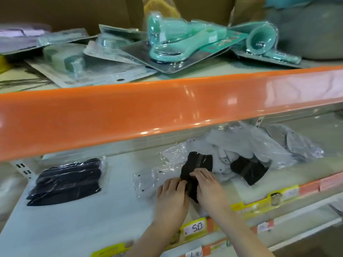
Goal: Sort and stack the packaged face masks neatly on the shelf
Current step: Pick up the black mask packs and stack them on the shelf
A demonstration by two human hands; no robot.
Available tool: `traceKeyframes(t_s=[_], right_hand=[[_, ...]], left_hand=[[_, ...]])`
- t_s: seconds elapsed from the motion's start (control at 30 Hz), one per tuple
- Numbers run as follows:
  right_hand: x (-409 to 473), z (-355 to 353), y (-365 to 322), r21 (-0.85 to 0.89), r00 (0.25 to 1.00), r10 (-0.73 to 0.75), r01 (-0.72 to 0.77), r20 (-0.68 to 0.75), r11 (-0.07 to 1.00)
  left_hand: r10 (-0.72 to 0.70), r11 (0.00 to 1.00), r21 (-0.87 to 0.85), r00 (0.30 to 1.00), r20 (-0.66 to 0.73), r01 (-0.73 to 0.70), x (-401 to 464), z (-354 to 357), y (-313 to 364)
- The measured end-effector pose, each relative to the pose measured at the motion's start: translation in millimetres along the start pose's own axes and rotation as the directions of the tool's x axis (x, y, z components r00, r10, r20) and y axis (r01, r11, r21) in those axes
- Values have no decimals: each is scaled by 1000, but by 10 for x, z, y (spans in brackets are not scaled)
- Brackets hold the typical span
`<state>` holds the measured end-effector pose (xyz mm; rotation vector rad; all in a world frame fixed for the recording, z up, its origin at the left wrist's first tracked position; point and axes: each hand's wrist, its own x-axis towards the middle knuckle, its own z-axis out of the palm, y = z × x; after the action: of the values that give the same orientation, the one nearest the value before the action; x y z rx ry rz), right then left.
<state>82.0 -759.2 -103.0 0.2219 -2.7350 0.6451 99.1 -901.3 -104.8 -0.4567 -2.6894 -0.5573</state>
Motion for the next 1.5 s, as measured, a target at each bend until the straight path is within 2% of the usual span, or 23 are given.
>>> traceKeyframes(t_s=[0.1, 0.23, 0.4, 0.57, 0.83, 0.93, 1.1, 1.23, 1.33, 1.4, 1.5], right_hand=[[-15, -20, 125, 14, 996, -22, 21, 89, 1000], [-43, -67, 233, 29, 984, -116, 113, 136, 993], [-76, -117, 329, -9, 936, -175, 187, 307, 982], [-55, -166, 378, 32, 921, -201, 202, 333, 979], [26, -209, 400, 38, 937, -215, 213, 275, 976], [56, -199, 373, 13, 946, -275, 277, 171, 961], [128, -185, 361, -44, 940, -328, 333, 94, 942], [117, -138, 407, -47, 939, -334, 339, 87, 940], [87, -108, 443, -74, 939, -343, 342, 5, 937], [86, -93, 481, -55, 952, -300, 297, -55, 953], [87, -106, 485, -50, 965, -254, 251, -69, 967]], left_hand=[[-12, 1000, 17, 999, 36, 11, 19, 80, 84], [-46, 998, 51, 998, 51, 44, 14, 176, 106], [-34, 997, 70, 999, -29, 36, -21, 275, 67], [-7, 997, 71, 995, -104, 15, -32, 318, 59], [41, 996, 87, 986, -162, -27, -51, 323, 66], [67, 992, 119, 979, -193, -44, -49, 281, 122], [84, 981, 185, 989, -125, -60, -21, 208, 177], [50, 969, 248, 988, -146, -12, 48, 141, 107], [33, 967, 256, 982, -187, 16, 55, 47, 31], [-25, 964, 256, 979, -202, 77, 49, -18, -35], [-100, 936, 308, 966, -238, 172, 39, -110, -109]])
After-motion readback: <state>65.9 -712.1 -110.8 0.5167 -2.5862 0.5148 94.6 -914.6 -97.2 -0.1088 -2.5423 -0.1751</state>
